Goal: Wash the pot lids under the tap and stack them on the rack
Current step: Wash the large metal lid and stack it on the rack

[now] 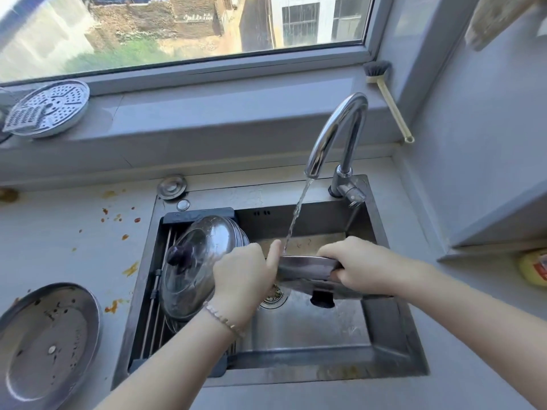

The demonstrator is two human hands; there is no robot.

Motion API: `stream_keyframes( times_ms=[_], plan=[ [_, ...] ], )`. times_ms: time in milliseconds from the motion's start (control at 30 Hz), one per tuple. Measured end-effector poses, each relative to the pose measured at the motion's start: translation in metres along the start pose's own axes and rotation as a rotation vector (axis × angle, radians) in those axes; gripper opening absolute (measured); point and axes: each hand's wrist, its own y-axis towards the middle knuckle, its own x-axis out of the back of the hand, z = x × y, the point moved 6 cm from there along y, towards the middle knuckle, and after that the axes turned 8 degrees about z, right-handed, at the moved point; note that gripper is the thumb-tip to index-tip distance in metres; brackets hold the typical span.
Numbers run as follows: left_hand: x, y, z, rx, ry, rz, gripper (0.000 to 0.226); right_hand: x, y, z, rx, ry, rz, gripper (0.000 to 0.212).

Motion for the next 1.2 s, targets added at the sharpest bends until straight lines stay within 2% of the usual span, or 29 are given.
stream_keyframes(
  times_ms=[33, 67, 100, 167, 200, 233, 267, 367, 467, 533, 600, 667, 767, 833, 900, 933, 1000, 1100, 1167, 1200],
  plan=[
    [0.008, -0.004, -0.002, -0.076, 0.023, -0.139, 0.058, 0.007, -0.001, 0.005, 0.024, -0.014, 0.036, 0.022],
    [0.012, -0.009, -0.004, -0.183, -0.064, -0.22, 0.059, 0.013, -0.002, 0.011, 0.049, -0.03, 0.074, 0.027],
    [0.009, -0.01, -0.006, -0.316, -0.215, -0.185, 0.061, 0.019, -0.002, 0.016, 0.068, -0.045, 0.11, 0.031],
    [-0.006, -0.015, -0.016, -0.567, -0.541, 0.13, 0.058, 0.032, -0.002, 0.026, 0.097, -0.066, 0.149, 0.035],
    [-0.015, -0.02, -0.02, -0.604, -0.658, 0.284, 0.05, 0.038, 0.0, 0.031, 0.117, -0.07, 0.151, 0.034],
    [-0.021, -0.023, -0.02, -0.592, -0.748, 0.359, 0.043, 0.043, 0.002, 0.034, 0.141, -0.074, 0.146, 0.032],
    [-0.025, -0.023, -0.017, -0.548, -0.815, 0.344, 0.042, 0.048, 0.004, 0.035, 0.165, -0.067, 0.135, 0.029],
    [-0.028, -0.021, -0.005, -0.391, -0.986, 0.171, 0.059, 0.052, 0.019, 0.034, 0.274, 0.043, 0.013, 0.03],
    [-0.024, -0.018, 0.006, -0.273, -1.055, 0.012, 0.045, 0.052, 0.036, 0.019, 0.342, 0.2, -0.347, 0.028],
    [-0.024, -0.015, 0.016, -0.163, -1.131, -0.022, 0.046, 0.041, 0.049, -0.001, 0.217, 0.391, -0.519, 0.036],
    [-0.025, -0.012, 0.021, -0.065, -1.165, -0.036, 0.049, 0.017, 0.069, -0.013, 0.049, 0.592, -0.48, 0.051],
    [-0.025, -0.007, 0.022, -0.009, -1.219, -0.052, 0.055, -0.004, 0.087, -0.01, -0.039, 0.682, -0.452, 0.057],
    [-0.021, -0.002, 0.023, 0.046, -1.257, -0.091, 0.06, -0.013, 0.098, 0.005, -0.118, 0.54, -0.52, 0.059],
    [-0.018, 0.002, 0.023, 0.1, -1.306, -0.098, 0.06, -0.02, 0.091, 0.031, 0.029, 0.377, -0.549, 0.068],
    [-0.013, 0.005, 0.025, 0.173, -1.362, -0.127, 0.058, -0.037, 0.08, 0.061, 0.218, 0.252, -0.502, 0.077],
    [-0.012, 0.004, 0.025, 0.183, -1.379, -0.143, 0.057, -0.042, 0.078, 0.065, 0.246, 0.215, -0.482, 0.078],
    [-0.01, 0.002, 0.021, 0.141, -1.331, -0.164, 0.061, -0.03, 0.087, 0.052, 0.128, 0.25, -0.52, 0.077],
    [-0.014, -0.003, 0.018, 0.071, -1.269, -0.157, 0.064, 0.004, 0.109, 0.012, -0.257, 0.552, -0.482, 0.065],
    [-0.014, -0.002, 0.016, 0.08, -1.289, -0.145, 0.061, 0.008, 0.108, 0.017, -0.3, 0.562, -0.481, 0.065],
    [-0.013, 0.001, 0.016, 0.099, -1.308, -0.144, 0.058, 0.002, 0.103, 0.032, -0.228, 0.47, -0.508, 0.067]
  ],
)
